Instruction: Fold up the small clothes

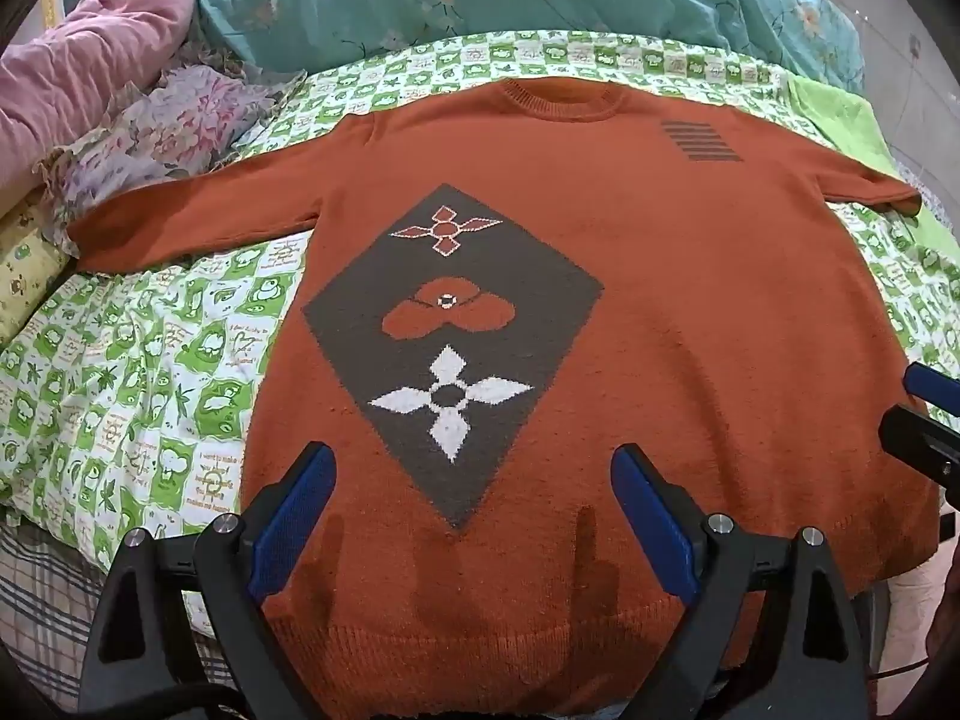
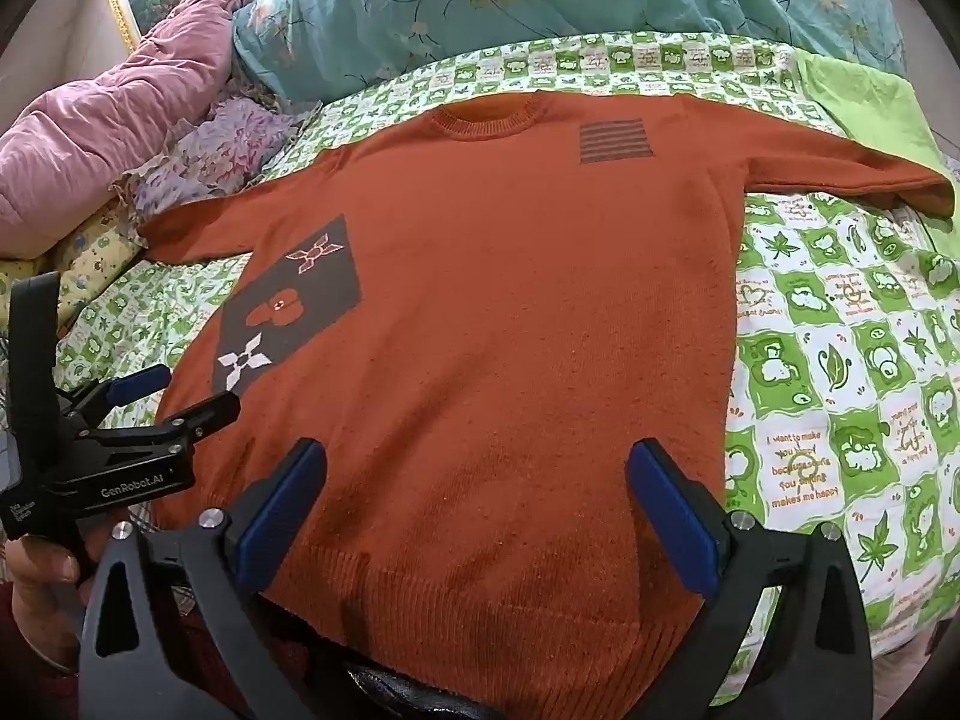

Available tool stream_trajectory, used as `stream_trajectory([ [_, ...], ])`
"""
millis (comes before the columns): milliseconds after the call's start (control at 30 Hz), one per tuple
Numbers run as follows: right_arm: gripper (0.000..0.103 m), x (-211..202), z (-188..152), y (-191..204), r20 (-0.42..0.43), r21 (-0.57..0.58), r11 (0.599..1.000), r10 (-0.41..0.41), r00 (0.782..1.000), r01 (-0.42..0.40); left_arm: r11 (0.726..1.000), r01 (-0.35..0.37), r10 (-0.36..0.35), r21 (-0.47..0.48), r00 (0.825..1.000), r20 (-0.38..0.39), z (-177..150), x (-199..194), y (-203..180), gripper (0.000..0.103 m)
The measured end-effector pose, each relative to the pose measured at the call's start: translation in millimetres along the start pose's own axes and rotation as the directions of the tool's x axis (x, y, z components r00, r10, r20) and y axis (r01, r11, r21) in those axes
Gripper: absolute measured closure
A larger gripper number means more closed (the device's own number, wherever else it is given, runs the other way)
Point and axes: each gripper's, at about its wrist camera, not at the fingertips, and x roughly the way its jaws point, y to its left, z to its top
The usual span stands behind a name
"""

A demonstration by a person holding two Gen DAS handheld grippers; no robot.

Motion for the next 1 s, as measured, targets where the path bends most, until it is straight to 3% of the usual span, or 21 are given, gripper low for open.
stream_trajectory([
  [700,0.002,9.9,-1.5,-0.2,-0.019,-0.004,1.000,0.013,1.000,-0.013,1.000,-0.018,0.018,0.000,1.000,0.013,1.5,0.6,1.1,0.009],
  [1000,0.002,10.0,-3.2,0.7,-0.024,0.007,1.000,0.017,1.000,-0.017,1.000,0.013,-0.013,-0.024,1.000,0.002,1.0,7.8,3.7,0.009],
])
